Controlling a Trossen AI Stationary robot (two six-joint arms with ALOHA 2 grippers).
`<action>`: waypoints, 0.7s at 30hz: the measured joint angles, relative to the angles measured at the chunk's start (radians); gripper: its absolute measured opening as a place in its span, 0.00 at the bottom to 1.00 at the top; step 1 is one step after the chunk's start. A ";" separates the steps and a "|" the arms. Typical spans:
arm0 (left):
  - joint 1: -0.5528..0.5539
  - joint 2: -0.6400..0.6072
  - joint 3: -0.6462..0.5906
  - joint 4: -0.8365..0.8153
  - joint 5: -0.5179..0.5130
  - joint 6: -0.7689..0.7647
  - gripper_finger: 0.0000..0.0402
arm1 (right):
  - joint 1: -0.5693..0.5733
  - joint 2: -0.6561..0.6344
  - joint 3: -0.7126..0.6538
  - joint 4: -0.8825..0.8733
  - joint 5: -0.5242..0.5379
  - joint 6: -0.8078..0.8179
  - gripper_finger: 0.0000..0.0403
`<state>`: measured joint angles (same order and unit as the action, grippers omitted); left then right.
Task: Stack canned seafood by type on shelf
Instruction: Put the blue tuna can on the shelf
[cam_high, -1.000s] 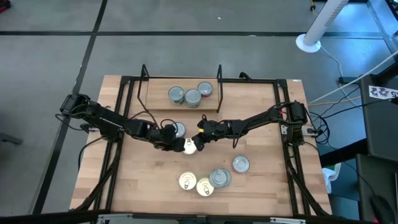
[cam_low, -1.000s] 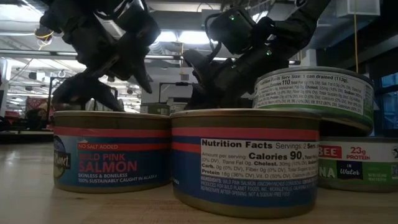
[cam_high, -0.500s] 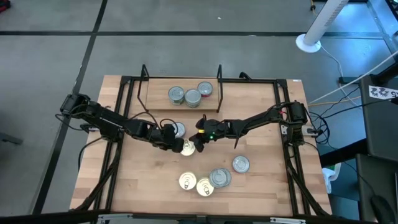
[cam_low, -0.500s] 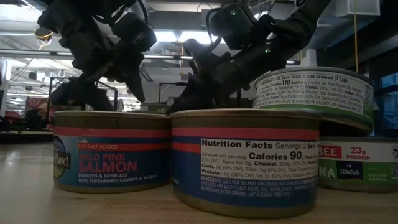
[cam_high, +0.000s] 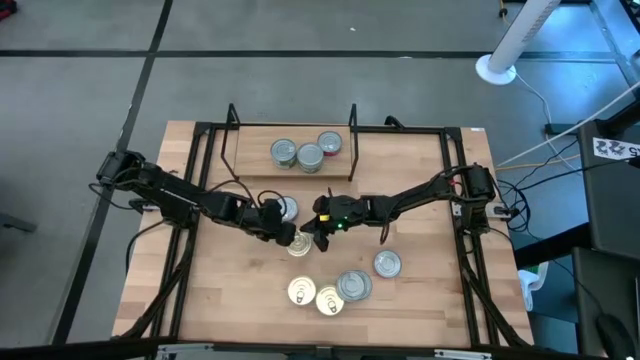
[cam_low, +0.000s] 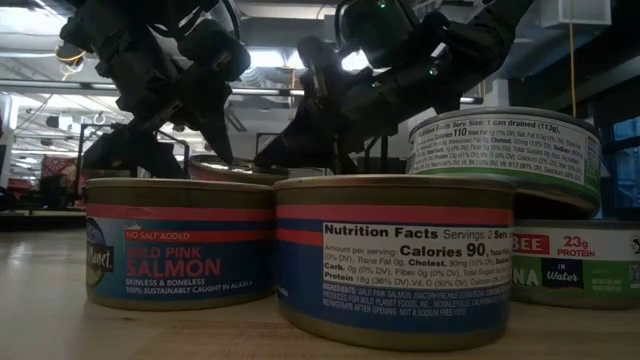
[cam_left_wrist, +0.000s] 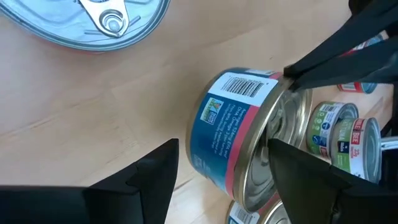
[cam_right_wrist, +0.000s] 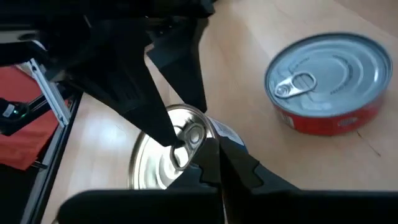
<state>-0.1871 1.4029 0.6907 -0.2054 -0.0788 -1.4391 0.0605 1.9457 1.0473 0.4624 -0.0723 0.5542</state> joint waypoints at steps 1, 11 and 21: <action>0.000 0.000 0.000 0.000 0.003 0.007 0.60 | 0.000 0.000 0.000 0.004 0.000 -0.010 0.00; 0.000 0.000 0.000 0.012 0.030 0.058 0.60 | 0.012 0.000 0.000 0.051 -0.005 -0.061 0.00; 0.000 0.000 0.000 0.036 0.069 0.085 0.60 | 0.027 -0.002 0.000 0.075 -0.026 -0.115 0.00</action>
<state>-0.1871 1.4029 0.6907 -0.1695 -0.0097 -1.3544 0.0879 1.9438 1.0477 0.5377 -0.0982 0.4391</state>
